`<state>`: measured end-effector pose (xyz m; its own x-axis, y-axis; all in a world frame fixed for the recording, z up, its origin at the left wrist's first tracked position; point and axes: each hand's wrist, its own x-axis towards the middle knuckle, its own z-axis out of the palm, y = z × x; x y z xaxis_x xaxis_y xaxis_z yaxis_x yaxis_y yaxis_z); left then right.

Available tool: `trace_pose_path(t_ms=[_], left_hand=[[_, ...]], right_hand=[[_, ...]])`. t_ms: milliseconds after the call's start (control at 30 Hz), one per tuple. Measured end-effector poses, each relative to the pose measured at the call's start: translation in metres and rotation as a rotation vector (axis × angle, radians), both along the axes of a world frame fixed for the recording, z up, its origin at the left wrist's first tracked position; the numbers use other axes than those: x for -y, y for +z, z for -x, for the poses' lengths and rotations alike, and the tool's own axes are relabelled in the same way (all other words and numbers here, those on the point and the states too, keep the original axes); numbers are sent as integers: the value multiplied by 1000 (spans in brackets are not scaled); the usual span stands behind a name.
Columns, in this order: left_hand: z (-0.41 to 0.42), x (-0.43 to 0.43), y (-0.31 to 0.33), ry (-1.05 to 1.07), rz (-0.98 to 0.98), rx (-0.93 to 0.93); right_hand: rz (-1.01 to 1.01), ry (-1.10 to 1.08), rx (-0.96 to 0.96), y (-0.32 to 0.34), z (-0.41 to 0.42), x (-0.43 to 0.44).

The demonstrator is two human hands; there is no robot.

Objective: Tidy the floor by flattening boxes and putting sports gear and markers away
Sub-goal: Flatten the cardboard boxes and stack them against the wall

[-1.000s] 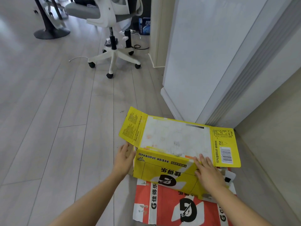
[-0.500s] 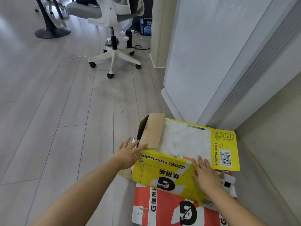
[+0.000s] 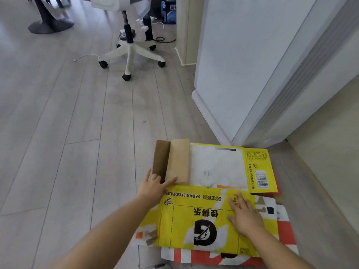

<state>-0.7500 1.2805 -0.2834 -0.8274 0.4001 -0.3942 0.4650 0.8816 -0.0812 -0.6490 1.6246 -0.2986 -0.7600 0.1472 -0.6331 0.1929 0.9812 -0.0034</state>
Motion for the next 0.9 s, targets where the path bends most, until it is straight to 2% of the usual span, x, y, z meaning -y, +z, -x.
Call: trace_pose_path(t_ms=[100, 200, 267, 367, 400, 467, 533, 600, 700, 800, 900], left_hand=[[-4, 4, -20, 90, 86, 51], [-16, 9, -34, 212, 29, -1], [-28, 10, -41, 337, -81, -22], [-36, 7, -46, 603, -413, -117], [-36, 6, -48, 631, -476, -201], [-36, 4, -48, 544, -435, -313], [-36, 2, -51, 325, -274, -201], [-37, -1, -59, 181, -151, 5], [-44, -2, -74, 301, -95, 225], [-48, 8, -87, 514, -110, 295], [-50, 19, -98, 591, -153, 329]], right_hand=[[-22, 8, 37, -12, -1, 7], [-21, -14, 66, -25, -7, 11], [-21, -26, 71, -31, -12, 13], [-34, 1, 57, -34, -18, 17], [-44, 16, 53, -34, -21, 19], [-58, 47, 66, -34, -29, 23], [-53, 77, 107, -36, -42, 28], [-31, 81, 158, -41, -56, 31], [2, 53, 215, -46, -68, 30], [49, 11, 187, -49, -73, 28], [53, -47, 132, -50, -81, 30]])
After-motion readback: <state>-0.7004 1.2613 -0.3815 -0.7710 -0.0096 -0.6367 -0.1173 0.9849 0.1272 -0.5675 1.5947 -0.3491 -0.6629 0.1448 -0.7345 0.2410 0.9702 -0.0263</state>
